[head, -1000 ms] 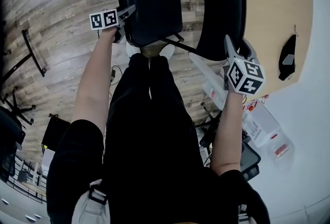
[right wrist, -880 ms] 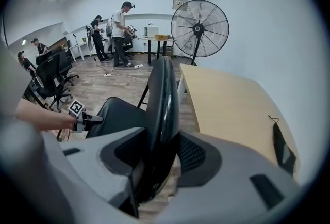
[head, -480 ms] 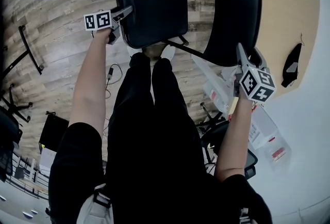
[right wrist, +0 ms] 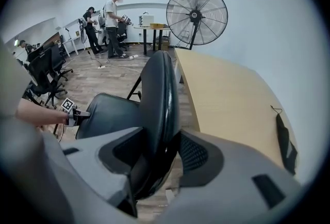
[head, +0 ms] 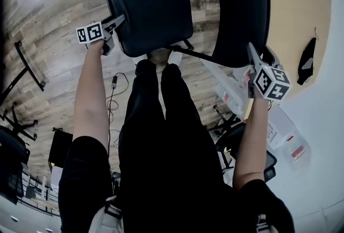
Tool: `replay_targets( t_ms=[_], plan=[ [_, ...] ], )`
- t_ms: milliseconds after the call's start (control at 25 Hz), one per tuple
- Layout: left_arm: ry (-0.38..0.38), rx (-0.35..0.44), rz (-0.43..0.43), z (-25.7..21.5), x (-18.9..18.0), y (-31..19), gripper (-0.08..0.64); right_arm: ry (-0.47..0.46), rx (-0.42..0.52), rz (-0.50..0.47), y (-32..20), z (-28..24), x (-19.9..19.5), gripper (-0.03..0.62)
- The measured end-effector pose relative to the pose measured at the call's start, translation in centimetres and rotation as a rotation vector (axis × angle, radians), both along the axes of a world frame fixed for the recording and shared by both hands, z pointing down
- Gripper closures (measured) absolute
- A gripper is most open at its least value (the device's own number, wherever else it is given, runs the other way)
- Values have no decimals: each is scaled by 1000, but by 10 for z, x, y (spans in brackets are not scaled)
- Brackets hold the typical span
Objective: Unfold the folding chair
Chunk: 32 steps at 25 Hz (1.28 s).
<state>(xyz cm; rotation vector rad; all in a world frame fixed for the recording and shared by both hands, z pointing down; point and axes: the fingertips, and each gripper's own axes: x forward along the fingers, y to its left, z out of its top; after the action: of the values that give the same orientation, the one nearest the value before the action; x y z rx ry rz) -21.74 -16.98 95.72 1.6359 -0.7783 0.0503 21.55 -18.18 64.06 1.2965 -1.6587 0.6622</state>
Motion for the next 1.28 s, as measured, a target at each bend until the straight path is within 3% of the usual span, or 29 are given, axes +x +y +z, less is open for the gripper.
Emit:
replay_targets(
  t_ms=[800,1280],
  plan=[
    [42,-54,-7,66,-50,10,293,11,-65,0,0,42,-26,387],
    [46,-61,-18,85,-58,13,287,-13,-74,-16,3,52,-30,385]
  ],
)
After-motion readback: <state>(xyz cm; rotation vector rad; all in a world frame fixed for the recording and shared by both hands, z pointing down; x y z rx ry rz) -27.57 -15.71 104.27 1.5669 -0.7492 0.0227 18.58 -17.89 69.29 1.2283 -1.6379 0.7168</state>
